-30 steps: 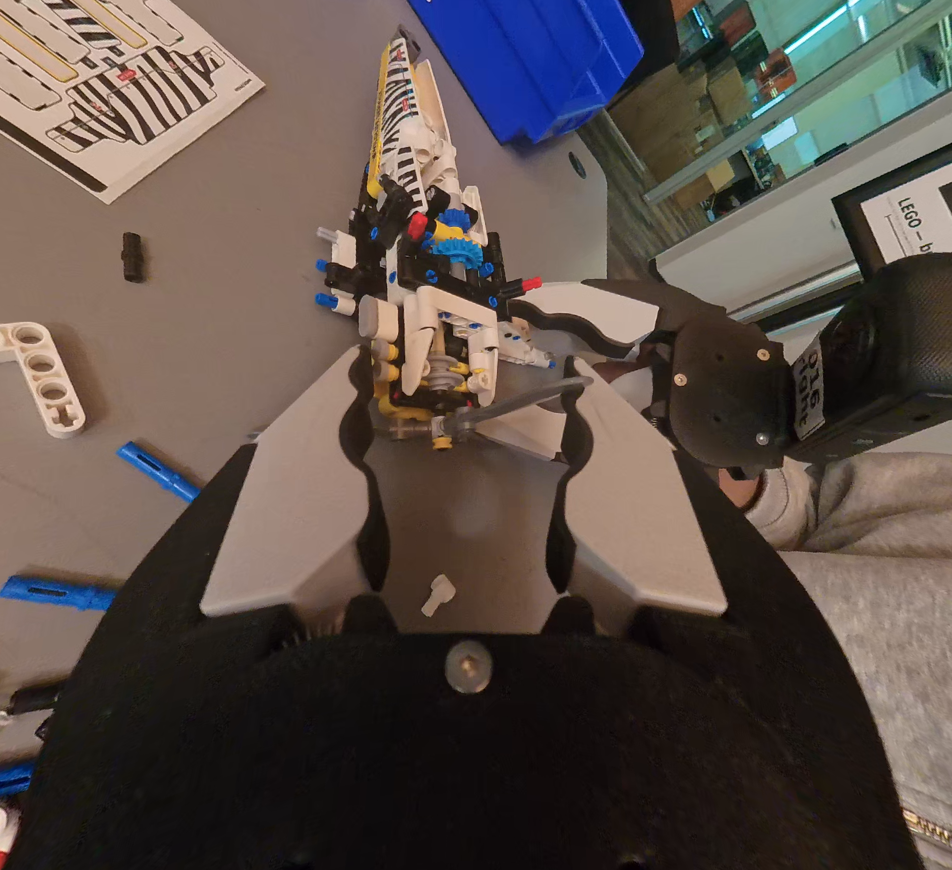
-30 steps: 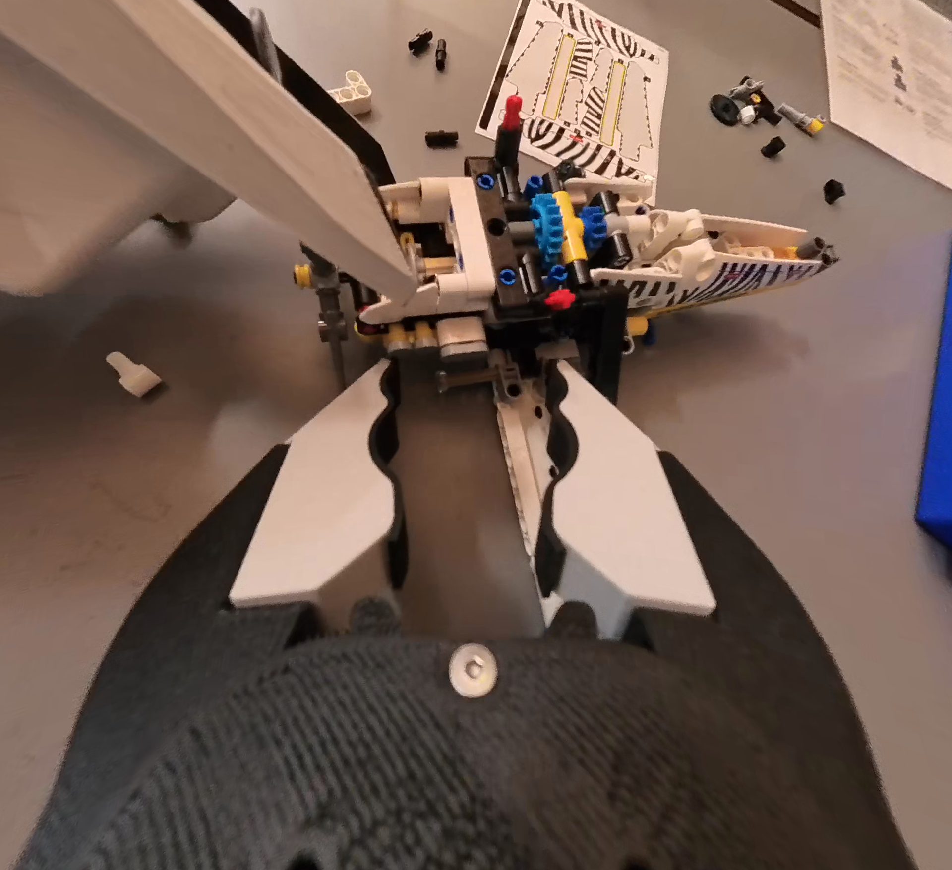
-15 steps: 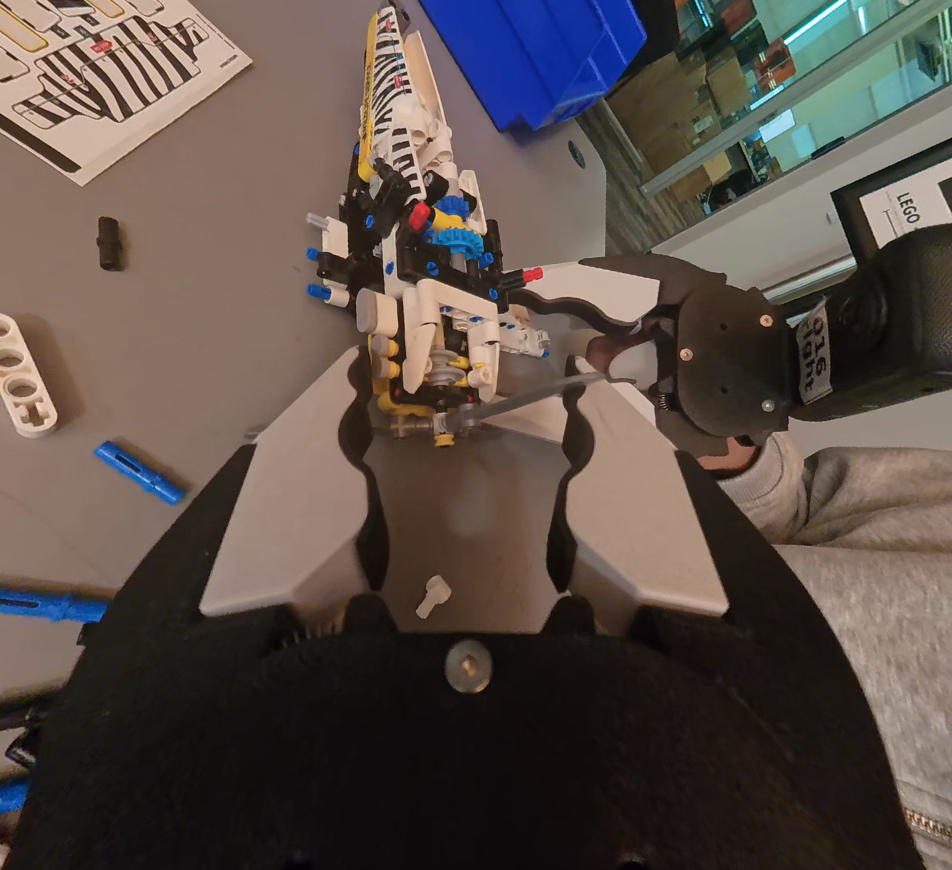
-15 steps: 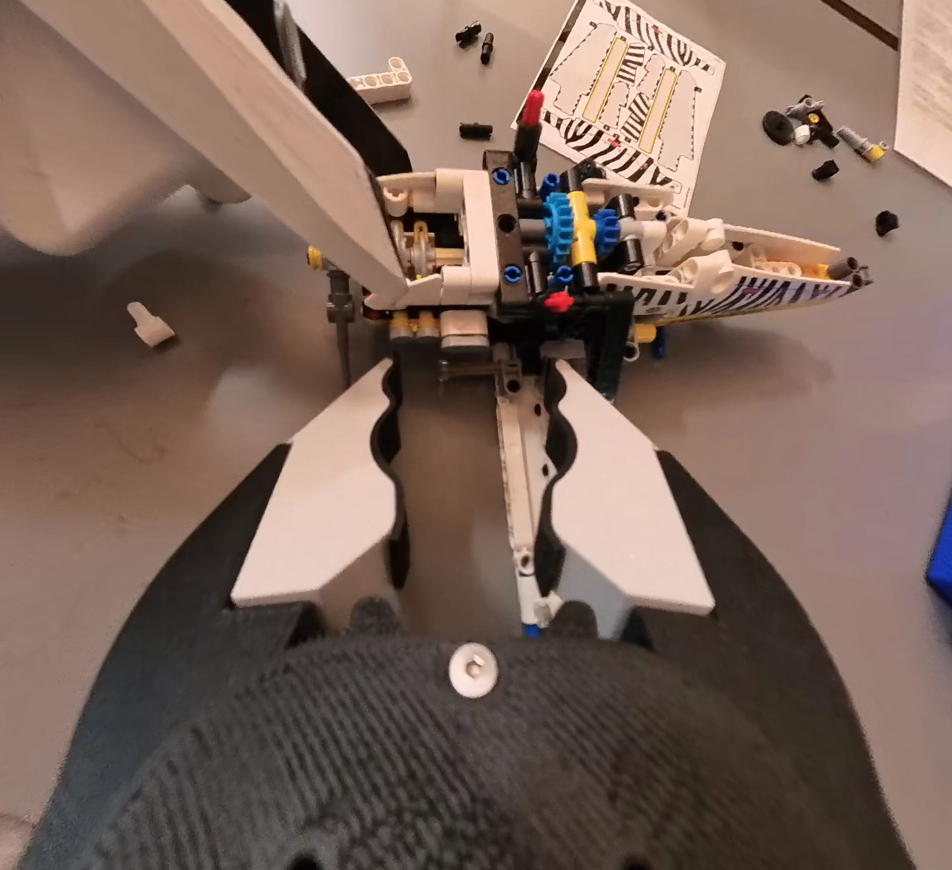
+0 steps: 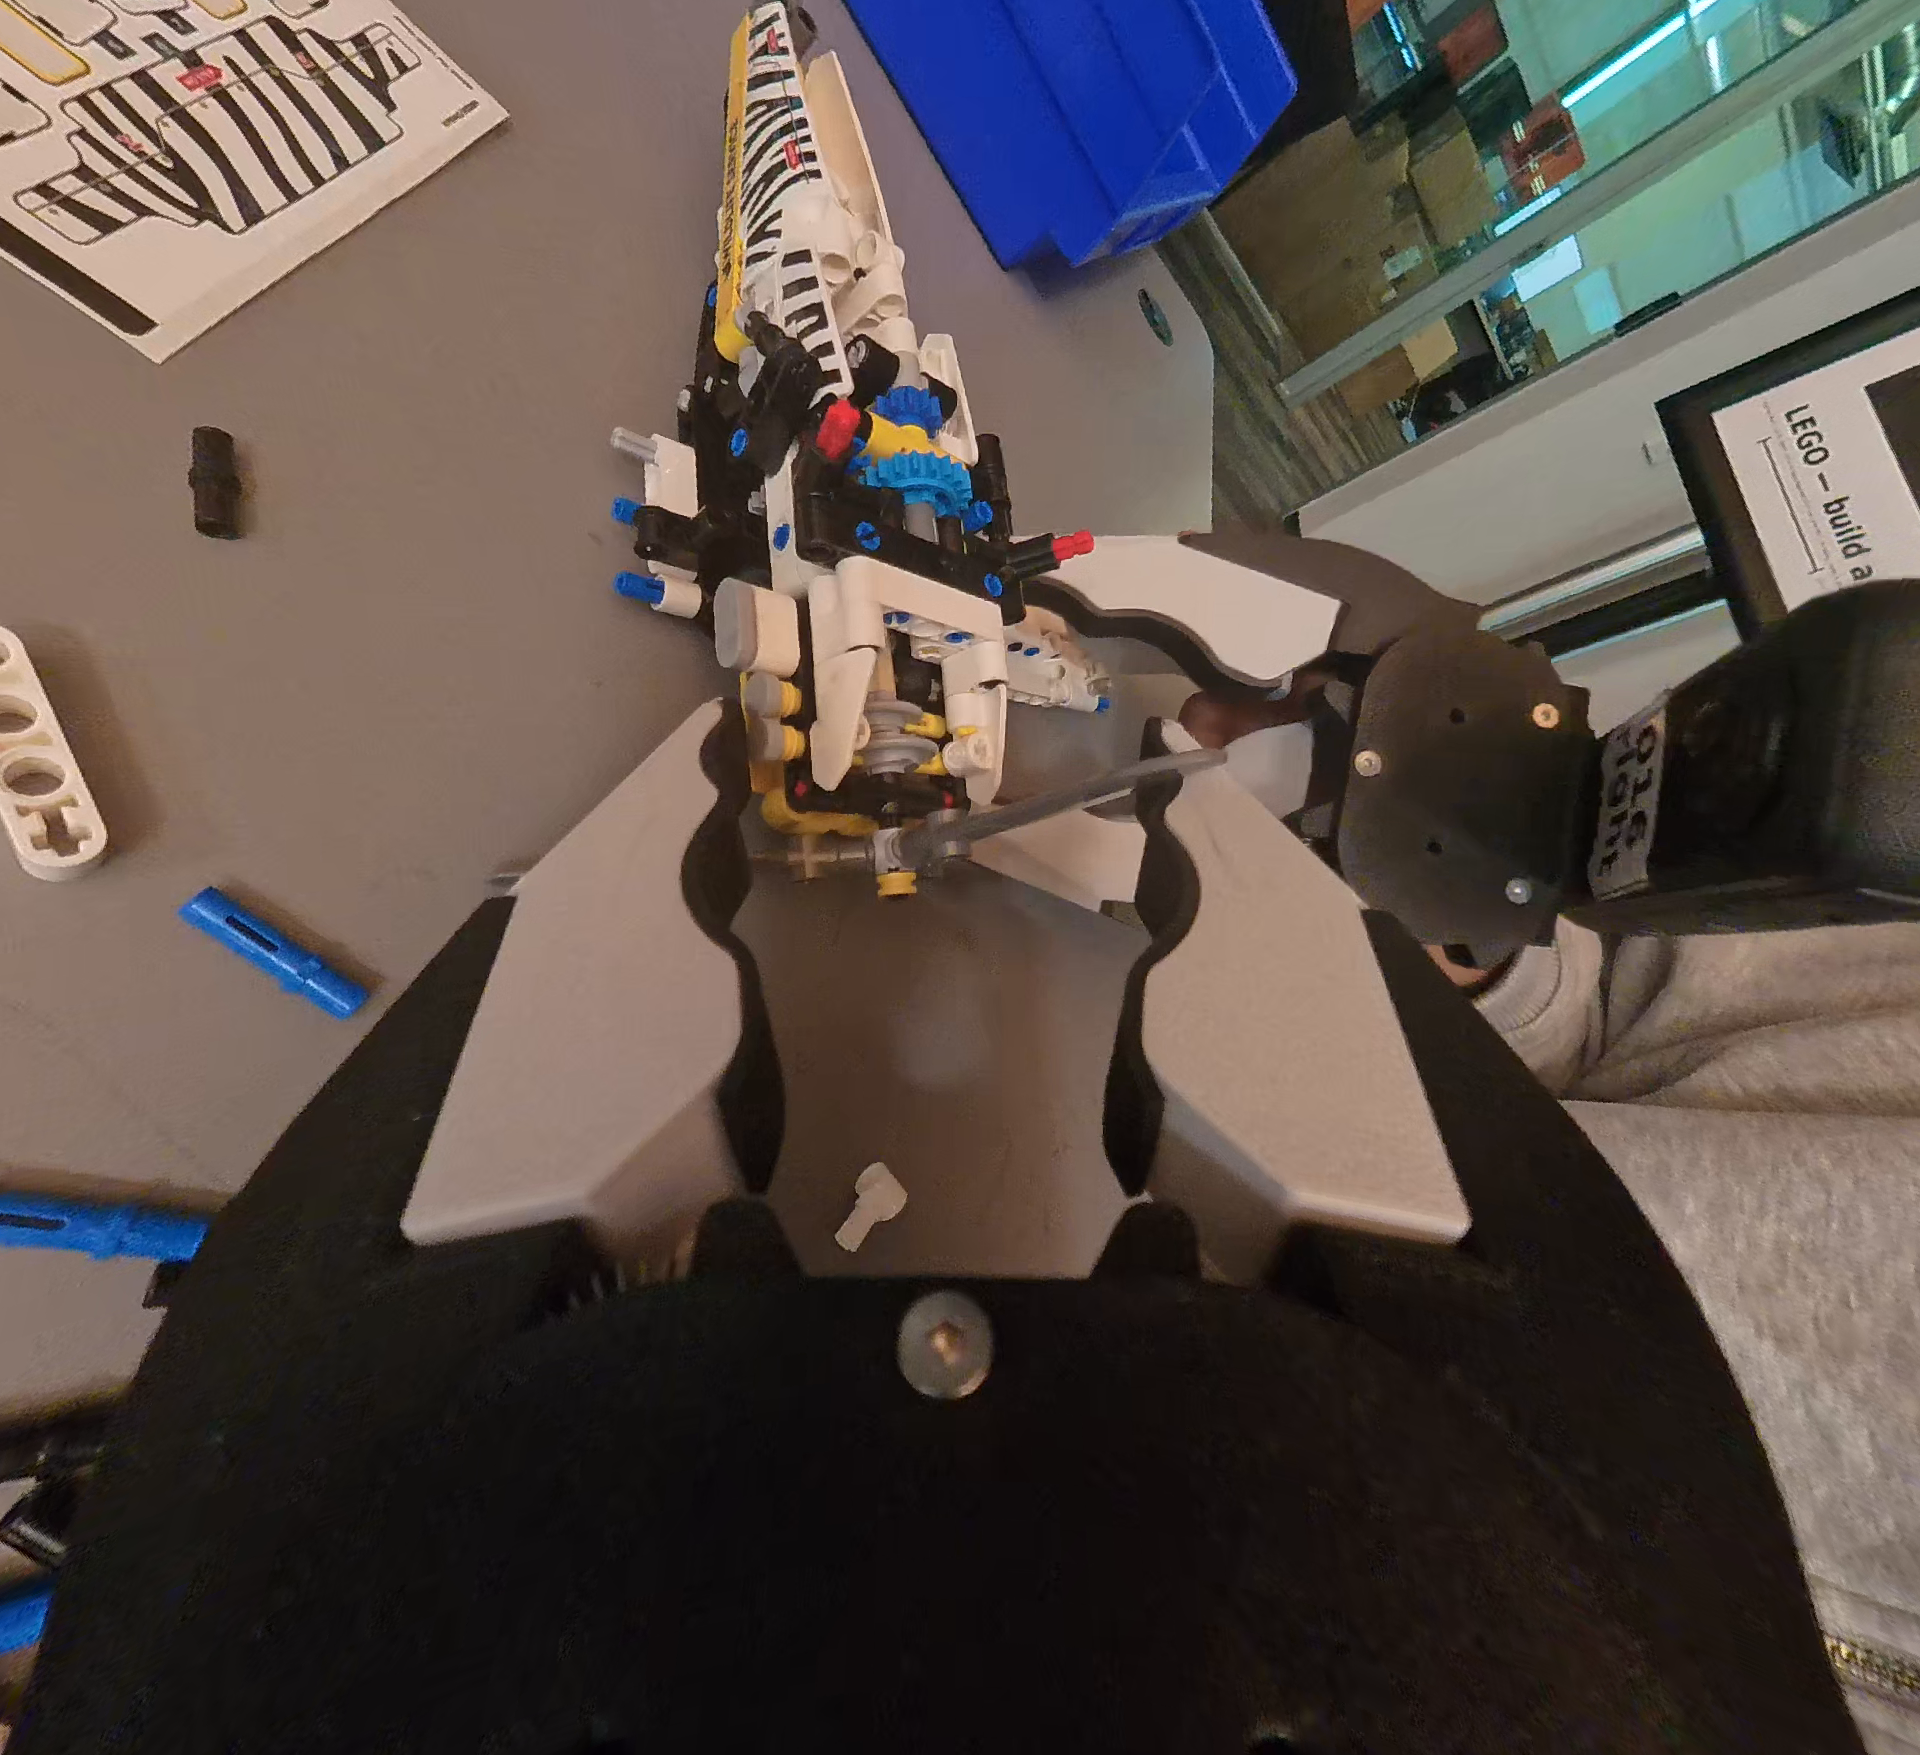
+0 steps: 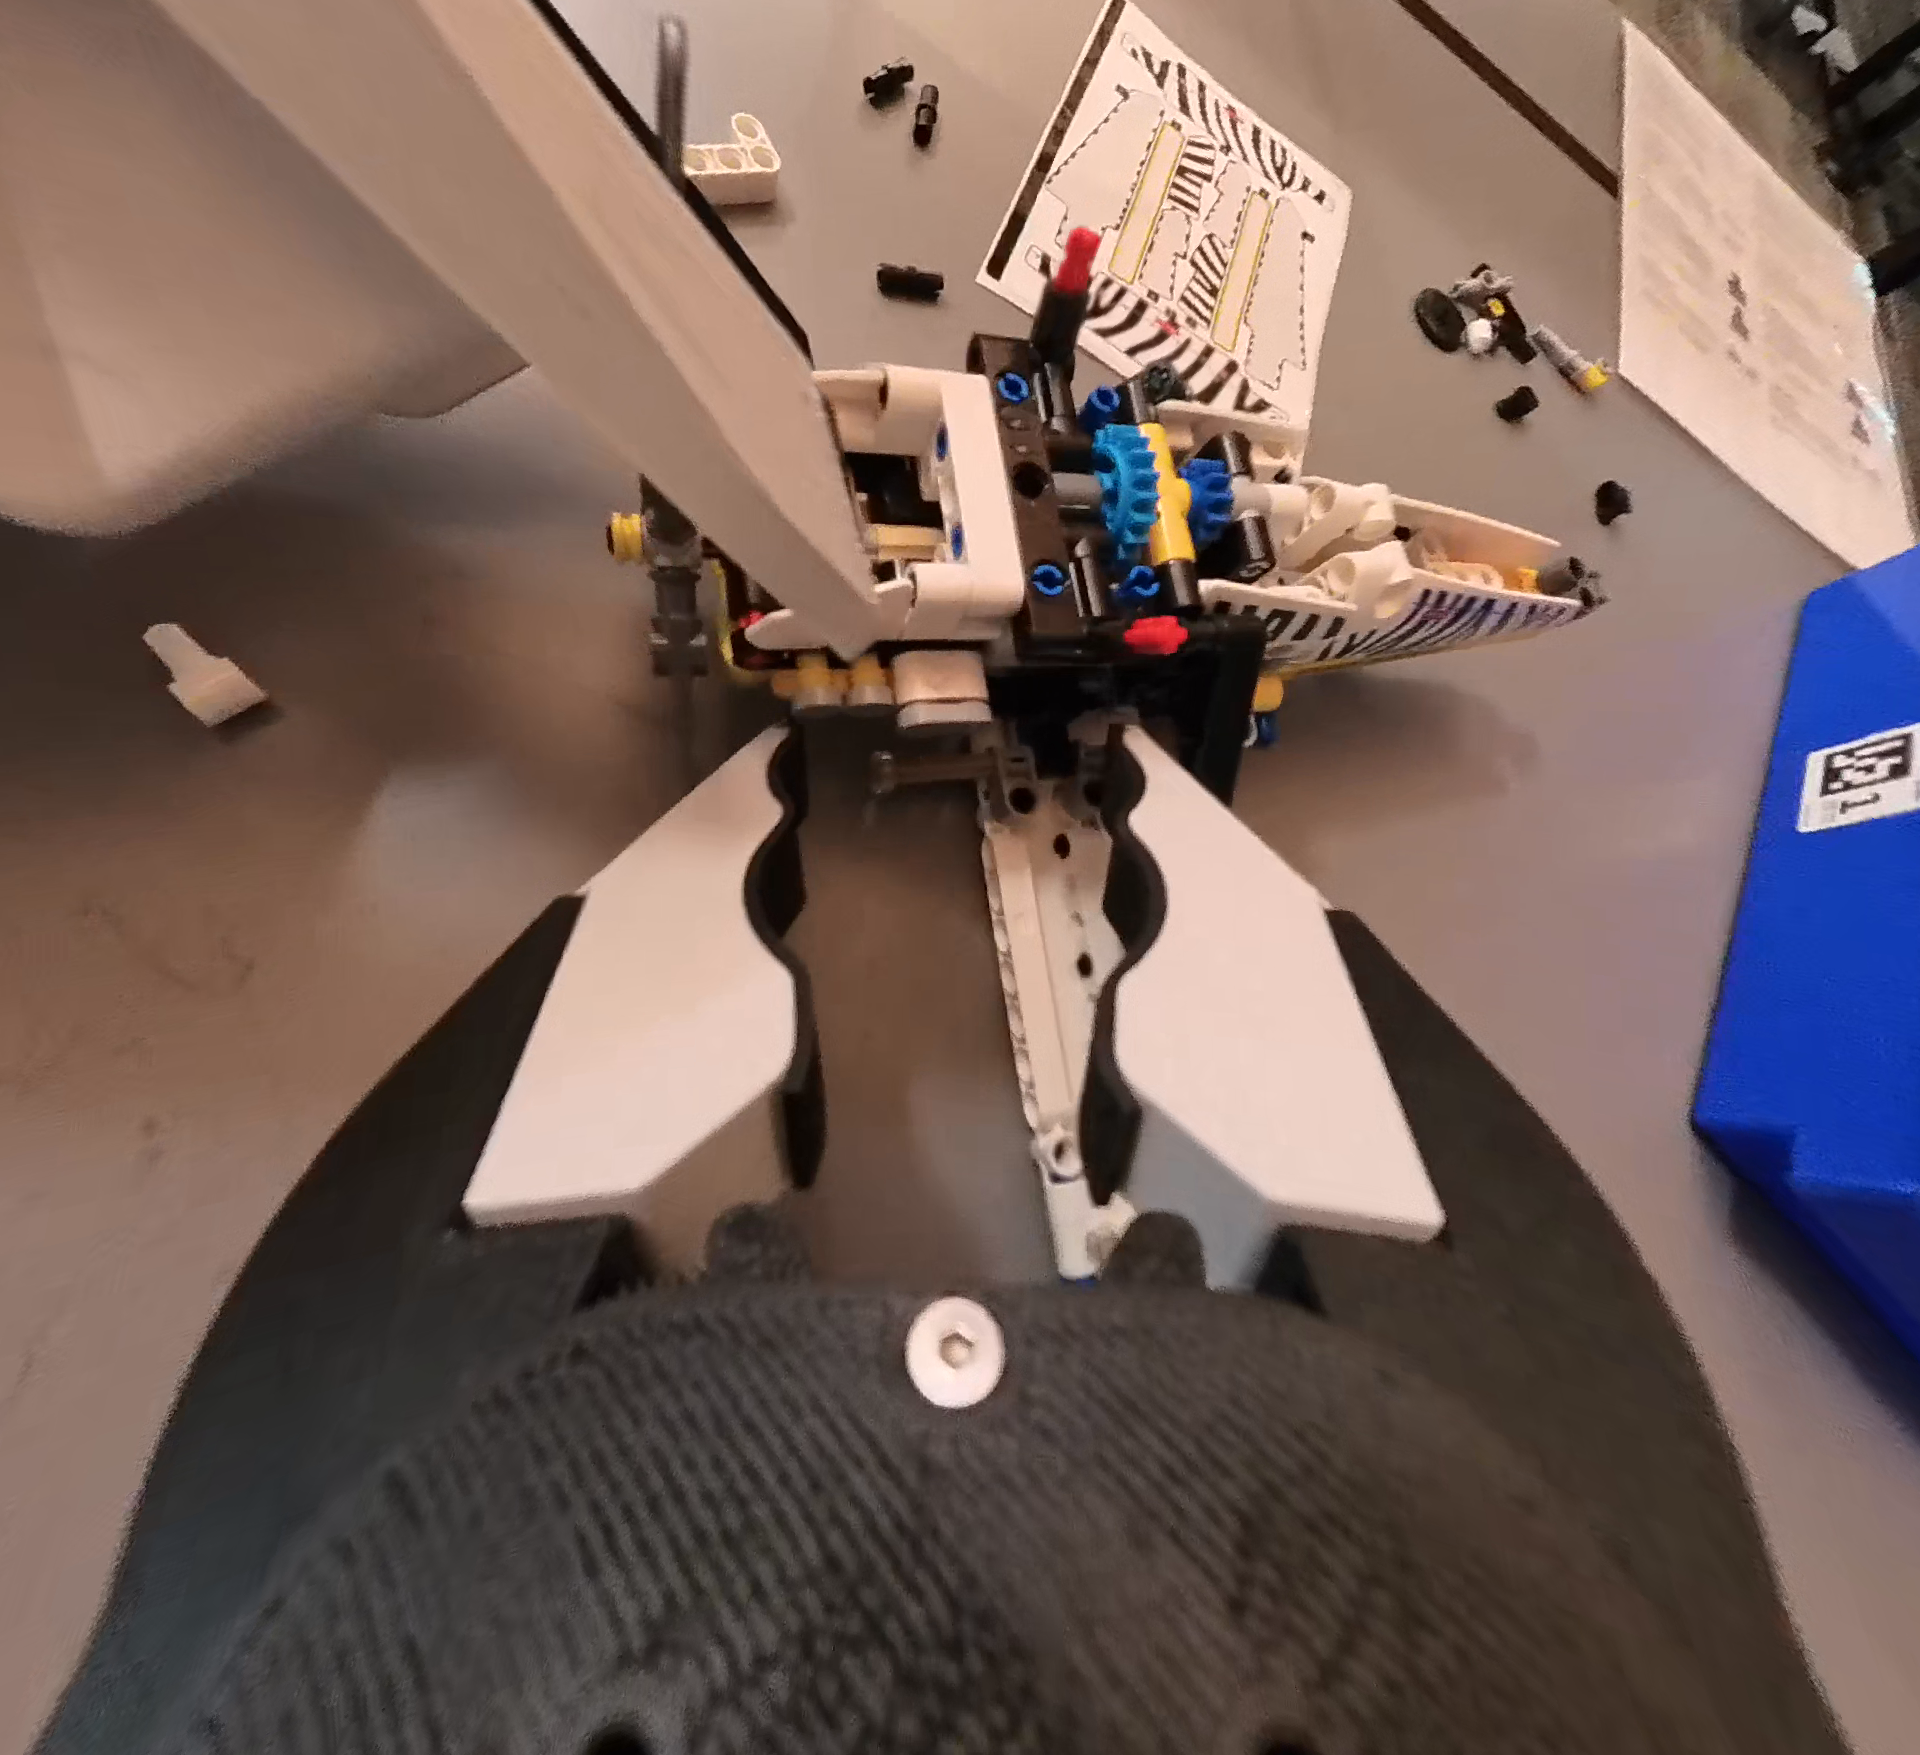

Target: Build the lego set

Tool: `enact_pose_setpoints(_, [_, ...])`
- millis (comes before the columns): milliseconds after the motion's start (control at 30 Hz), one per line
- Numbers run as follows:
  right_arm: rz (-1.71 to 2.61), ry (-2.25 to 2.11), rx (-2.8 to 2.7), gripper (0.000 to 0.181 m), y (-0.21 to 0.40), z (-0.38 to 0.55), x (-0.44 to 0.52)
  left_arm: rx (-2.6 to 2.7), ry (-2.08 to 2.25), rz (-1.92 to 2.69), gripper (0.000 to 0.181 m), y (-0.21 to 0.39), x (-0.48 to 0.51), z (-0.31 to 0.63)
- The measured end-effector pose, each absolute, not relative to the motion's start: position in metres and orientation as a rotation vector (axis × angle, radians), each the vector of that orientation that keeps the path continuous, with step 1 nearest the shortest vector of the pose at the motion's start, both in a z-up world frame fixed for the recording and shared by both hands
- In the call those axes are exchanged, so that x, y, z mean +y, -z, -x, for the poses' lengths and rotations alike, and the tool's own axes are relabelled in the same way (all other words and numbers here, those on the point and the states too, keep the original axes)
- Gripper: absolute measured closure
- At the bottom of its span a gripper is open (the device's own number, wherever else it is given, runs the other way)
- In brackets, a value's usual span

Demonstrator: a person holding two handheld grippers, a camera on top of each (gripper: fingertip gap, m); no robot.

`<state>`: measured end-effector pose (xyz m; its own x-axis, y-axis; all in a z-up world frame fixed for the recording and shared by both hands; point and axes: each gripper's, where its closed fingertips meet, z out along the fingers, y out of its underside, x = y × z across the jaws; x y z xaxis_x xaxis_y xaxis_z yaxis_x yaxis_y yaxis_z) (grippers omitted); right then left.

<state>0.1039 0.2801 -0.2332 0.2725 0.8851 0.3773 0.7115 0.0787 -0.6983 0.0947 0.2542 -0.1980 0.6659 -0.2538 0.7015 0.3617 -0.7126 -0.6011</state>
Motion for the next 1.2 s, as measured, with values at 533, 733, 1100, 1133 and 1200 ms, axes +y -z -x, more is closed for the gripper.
enact_pose_setpoints(533, [1.755,-0.375,-1.502,0.125,0.2364,-0.1005,0.2791,-0.102,1.045,2.124,0.110,0.1994,0.2556,-0.0936])
enact_pose_setpoints(733, [1.720,-0.331,-1.508,0.141,0.2351,-0.1031,0.2854,-0.099,1.028,2.131,0.111,0.2008,0.2561,-0.0934])
enact_pose_setpoints(1100, [1.713,-0.366,-1.524,0.142,0.2347,-0.1030,0.2848,-0.105,1.032,2.130,0.111,0.2013,0.2564,-0.0935])
enact_pose_setpoints(1133, [1.713,-0.369,-1.526,0.142,0.2348,-0.1030,0.2847,-0.104,1.032,2.130,0.111,0.2014,0.2564,-0.0935])
enact_pose_setpoints(1200, [1.710,-0.372,-1.536,0.142,0.2348,-0.1032,0.2845,-0.105,1.034,2.129,0.111,0.2013,0.2565,-0.0935])
